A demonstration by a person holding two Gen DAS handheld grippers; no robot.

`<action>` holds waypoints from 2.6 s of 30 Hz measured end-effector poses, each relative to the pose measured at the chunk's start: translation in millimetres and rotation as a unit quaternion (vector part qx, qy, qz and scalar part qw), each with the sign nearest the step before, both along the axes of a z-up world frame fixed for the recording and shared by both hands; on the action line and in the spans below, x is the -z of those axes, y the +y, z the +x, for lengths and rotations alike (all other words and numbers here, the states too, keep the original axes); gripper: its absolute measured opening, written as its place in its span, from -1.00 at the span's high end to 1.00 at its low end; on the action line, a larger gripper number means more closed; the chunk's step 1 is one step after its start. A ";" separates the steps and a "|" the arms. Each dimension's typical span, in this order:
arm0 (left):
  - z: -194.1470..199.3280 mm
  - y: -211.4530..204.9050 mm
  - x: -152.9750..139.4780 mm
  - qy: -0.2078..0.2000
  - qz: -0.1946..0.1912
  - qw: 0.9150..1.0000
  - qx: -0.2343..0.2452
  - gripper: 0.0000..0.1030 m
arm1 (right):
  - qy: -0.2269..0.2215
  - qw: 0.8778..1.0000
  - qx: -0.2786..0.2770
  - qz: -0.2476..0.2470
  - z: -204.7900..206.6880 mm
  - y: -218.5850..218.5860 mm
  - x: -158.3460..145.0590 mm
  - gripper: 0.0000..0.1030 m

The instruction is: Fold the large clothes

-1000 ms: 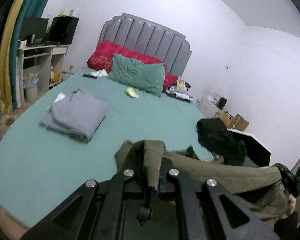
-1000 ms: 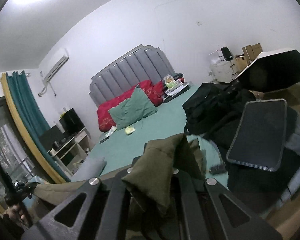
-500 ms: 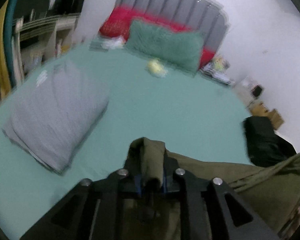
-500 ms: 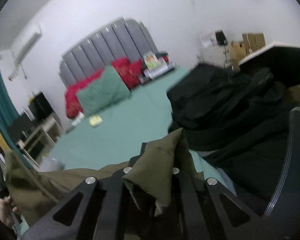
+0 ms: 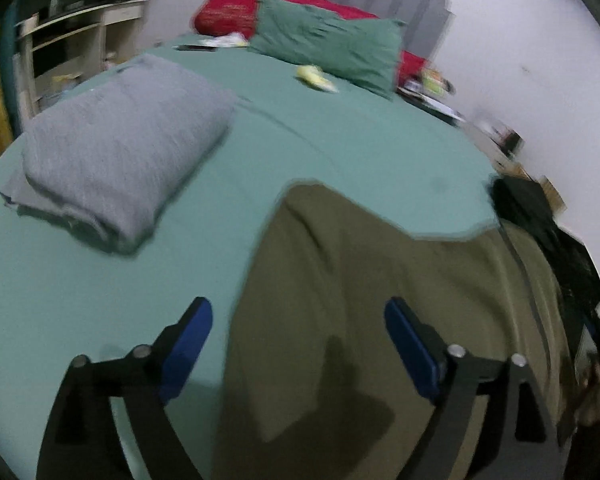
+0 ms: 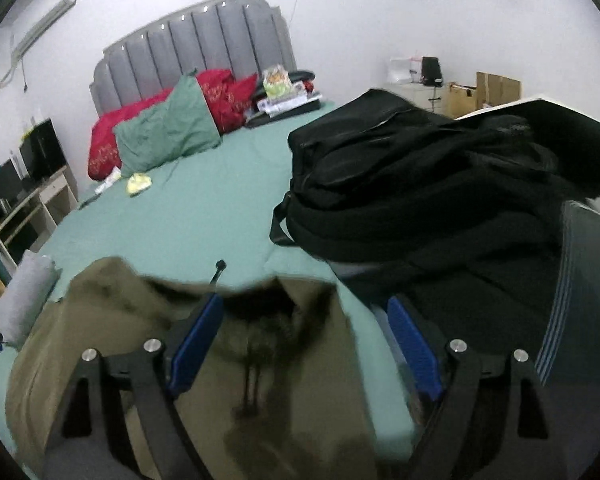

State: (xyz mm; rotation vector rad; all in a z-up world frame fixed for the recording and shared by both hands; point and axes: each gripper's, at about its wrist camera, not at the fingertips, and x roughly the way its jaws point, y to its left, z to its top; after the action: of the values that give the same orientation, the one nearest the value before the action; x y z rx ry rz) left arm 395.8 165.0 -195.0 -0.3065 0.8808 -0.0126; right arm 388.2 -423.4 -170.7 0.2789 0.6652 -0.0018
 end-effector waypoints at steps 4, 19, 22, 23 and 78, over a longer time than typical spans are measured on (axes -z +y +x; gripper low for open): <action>-18.1 -22.5 31.7 0.044 0.072 0.996 0.034 -0.87 | -0.028 0.997 -0.068 0.039 -48.6 21.2 18.3 -0.61; 74.0 -130.0 14.4 0.045 0.005 0.984 0.172 -0.77 | 0.088 0.979 -0.175 -0.060 126.5 97.4 48.3 -0.61; 101.0 -118.9 48.2 0.072 0.010 0.990 0.123 -0.78 | 0.117 0.985 -0.118 -0.050 153.9 69.1 68.9 -0.62; 105.6 -111.2 54.5 0.063 0.023 0.991 0.112 -0.78 | 0.131 0.985 -0.103 -0.055 158.4 61.7 77.8 -0.62; -74.4 -21.8 82.0 0.073 0.015 0.997 -0.031 -0.99 | 0.050 0.992 -0.040 -0.108 -165.6 94.4 44.9 -0.72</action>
State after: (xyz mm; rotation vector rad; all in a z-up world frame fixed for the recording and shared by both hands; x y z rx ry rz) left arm 321.4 143.2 -276.9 -0.3097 1.0154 0.0807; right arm 222.6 -329.1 -215.7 0.0438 0.7678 -0.0116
